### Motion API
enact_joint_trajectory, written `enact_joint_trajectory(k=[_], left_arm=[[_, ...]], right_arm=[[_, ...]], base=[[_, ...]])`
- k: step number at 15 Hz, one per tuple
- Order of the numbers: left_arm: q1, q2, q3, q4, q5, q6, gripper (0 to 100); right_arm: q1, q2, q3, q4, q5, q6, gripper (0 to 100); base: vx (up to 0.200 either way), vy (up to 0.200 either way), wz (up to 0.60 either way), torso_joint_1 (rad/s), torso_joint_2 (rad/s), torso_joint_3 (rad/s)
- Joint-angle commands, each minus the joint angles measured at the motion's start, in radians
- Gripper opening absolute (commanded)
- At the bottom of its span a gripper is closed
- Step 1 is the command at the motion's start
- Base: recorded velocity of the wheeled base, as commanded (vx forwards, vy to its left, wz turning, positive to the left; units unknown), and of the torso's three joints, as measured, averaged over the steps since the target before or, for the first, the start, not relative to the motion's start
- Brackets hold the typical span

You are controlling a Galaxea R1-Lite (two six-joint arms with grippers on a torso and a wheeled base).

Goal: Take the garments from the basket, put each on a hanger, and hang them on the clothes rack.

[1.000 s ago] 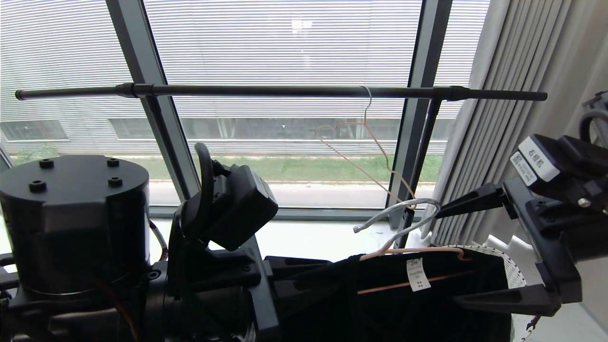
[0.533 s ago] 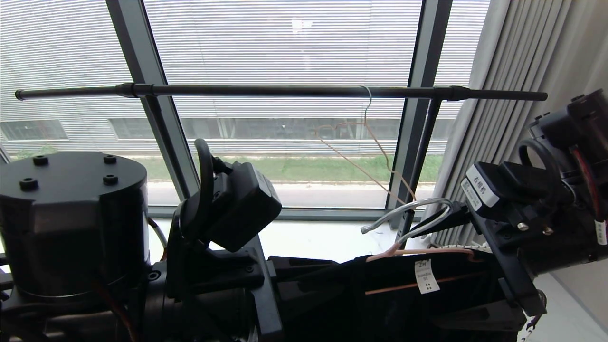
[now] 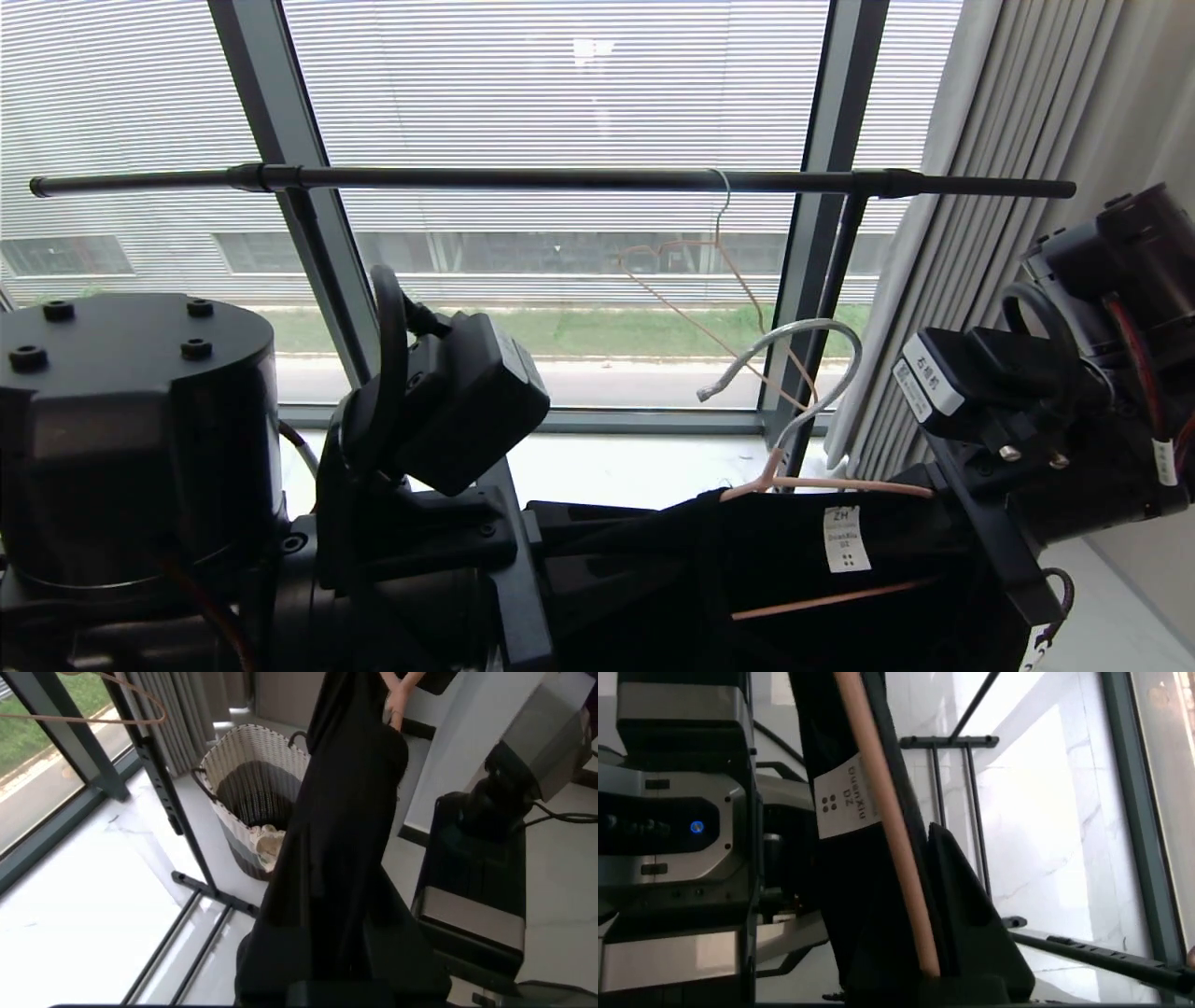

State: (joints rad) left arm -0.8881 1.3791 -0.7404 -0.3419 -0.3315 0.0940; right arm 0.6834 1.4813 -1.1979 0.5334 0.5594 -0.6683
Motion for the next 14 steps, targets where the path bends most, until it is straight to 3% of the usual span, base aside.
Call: enact_joint_trajectory(k=[1, 4, 7, 8, 14], left_arm=[[-0.023, -0.019, -0.01, 0.0, 0.0, 0.001, 0], [-0.051, -0.045, 0.004, 0.001, 0.046, 0.001, 0], [-0.048, -0.04, 0.018, 0.001, 0.066, 0.001, 0], [-0.049, -0.04, 0.024, 0.001, 0.066, 0.001, 100], [-0.045, -0.048, 0.056, 0.001, 0.124, 0.007, 100]], right_arm=[[-0.001, -0.007, 0.0, -0.001, 0.001, -0.001, 0], [-0.002, -0.032, 0.004, -0.003, 0.002, -0.014, 0], [-0.025, -0.033, 0.004, -0.004, 0.005, -0.117, 0], [-0.027, -0.035, 0.004, -0.004, 0.005, -0.136, 0], [-0.036, -0.039, 0.004, -0.027, 0.005, -0.142, 0]], base=[[0.0, 0.0, 0.0, 0.0, 0.0, 0.0], [0.0, 0.0, 0.0, 0.0, 0.0, 0.0], [0.0, 0.0, 0.0, 0.0, 0.0, 0.0], [0.0, 0.0, 0.0, 0.0, 0.0, 0.0], [0.0, 0.0, 0.0, 0.0, 0.0, 0.0]])
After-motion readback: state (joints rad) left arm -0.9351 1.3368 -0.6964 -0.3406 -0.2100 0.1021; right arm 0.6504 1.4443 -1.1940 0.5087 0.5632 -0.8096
